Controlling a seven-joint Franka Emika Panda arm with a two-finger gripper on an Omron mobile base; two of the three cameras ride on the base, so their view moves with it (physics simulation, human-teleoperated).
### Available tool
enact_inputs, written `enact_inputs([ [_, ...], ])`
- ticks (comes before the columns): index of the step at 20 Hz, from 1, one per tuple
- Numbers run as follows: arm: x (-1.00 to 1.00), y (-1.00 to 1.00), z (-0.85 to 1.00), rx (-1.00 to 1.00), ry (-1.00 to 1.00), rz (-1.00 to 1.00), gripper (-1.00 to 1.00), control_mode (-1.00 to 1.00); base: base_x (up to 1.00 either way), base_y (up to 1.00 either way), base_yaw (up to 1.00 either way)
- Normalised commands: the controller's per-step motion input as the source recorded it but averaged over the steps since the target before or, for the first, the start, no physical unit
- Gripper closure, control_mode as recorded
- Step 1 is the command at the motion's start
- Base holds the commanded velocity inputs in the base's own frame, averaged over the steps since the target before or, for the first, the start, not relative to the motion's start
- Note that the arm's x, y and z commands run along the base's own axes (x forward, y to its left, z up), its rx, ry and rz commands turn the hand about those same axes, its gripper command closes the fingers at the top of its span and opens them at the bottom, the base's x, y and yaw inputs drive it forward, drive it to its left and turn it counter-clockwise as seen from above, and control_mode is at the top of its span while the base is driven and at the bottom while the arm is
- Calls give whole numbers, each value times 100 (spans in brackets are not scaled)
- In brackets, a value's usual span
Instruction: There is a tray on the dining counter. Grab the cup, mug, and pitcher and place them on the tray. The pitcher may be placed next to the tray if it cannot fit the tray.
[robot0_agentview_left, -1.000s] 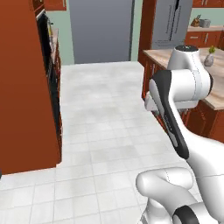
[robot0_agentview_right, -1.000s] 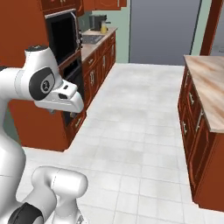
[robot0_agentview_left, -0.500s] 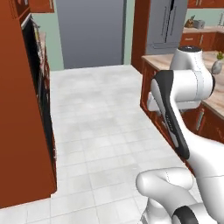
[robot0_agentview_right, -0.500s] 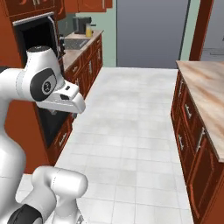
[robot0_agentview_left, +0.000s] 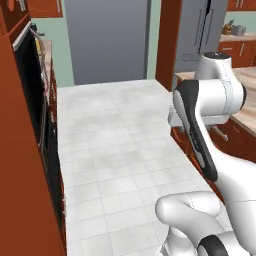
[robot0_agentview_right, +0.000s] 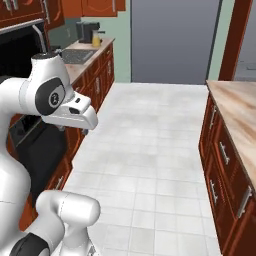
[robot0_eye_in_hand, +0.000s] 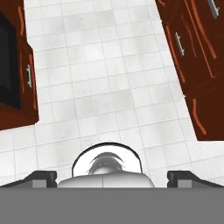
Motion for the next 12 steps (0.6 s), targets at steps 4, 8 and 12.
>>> enact_inputs([
  [4,0,0,0,0,0,0,-100,100,100,0,0],
  [8,0,0,0,0,0,0,-100,100,100,0,0],
  [12,0,0,0,0,0,0,-100,100,100,0,0],
])
